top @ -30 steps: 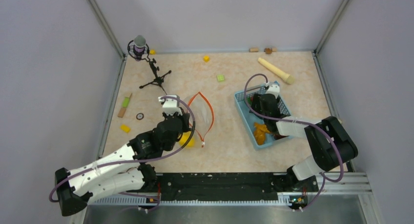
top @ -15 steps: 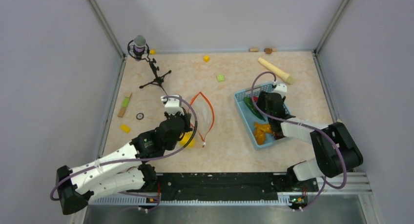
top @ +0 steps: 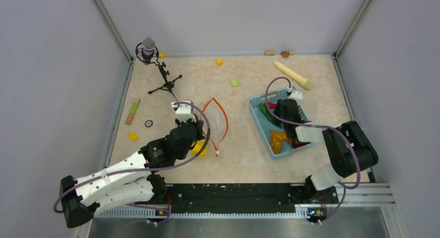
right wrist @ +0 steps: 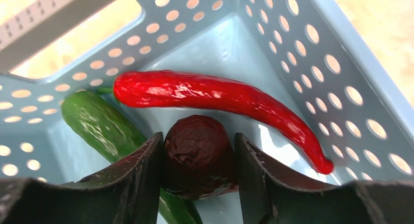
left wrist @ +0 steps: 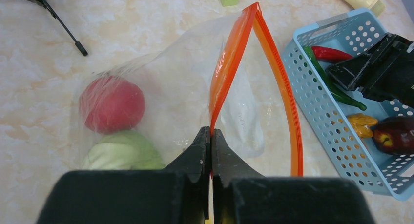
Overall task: Place the food in the zip-top bag and seal the zipper
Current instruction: Pick up the fake fruit from the bin, then place the fake fruit in the zipper food storage bag, then pick up the fake vegetable from the bin.
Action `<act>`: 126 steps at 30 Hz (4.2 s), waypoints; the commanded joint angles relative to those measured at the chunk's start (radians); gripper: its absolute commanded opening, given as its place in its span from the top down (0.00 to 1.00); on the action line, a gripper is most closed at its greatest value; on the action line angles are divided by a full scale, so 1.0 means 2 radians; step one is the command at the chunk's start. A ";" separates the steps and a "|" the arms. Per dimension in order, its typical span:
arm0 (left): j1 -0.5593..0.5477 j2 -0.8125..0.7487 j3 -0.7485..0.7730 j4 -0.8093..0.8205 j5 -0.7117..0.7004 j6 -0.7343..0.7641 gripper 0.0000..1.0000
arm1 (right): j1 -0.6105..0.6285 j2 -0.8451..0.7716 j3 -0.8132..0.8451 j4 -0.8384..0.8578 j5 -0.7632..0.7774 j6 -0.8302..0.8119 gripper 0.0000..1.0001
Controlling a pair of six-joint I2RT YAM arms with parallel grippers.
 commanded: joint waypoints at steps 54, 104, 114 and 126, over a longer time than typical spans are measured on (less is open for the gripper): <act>-0.003 -0.075 -0.023 0.024 0.051 -0.016 1.00 | 0.313 0.017 0.232 0.010 -0.202 0.021 0.24; -0.002 -0.059 -0.018 0.018 0.042 -0.016 1.00 | 0.035 -0.204 0.084 -0.464 -0.113 0.136 0.07; -0.002 -0.043 -0.018 0.025 0.052 -0.018 1.00 | 0.035 -0.142 0.084 -0.460 -0.097 0.140 0.04; -0.002 -0.047 -0.019 0.024 0.047 -0.017 1.00 | 0.035 -0.070 0.082 -0.391 -0.105 0.141 0.07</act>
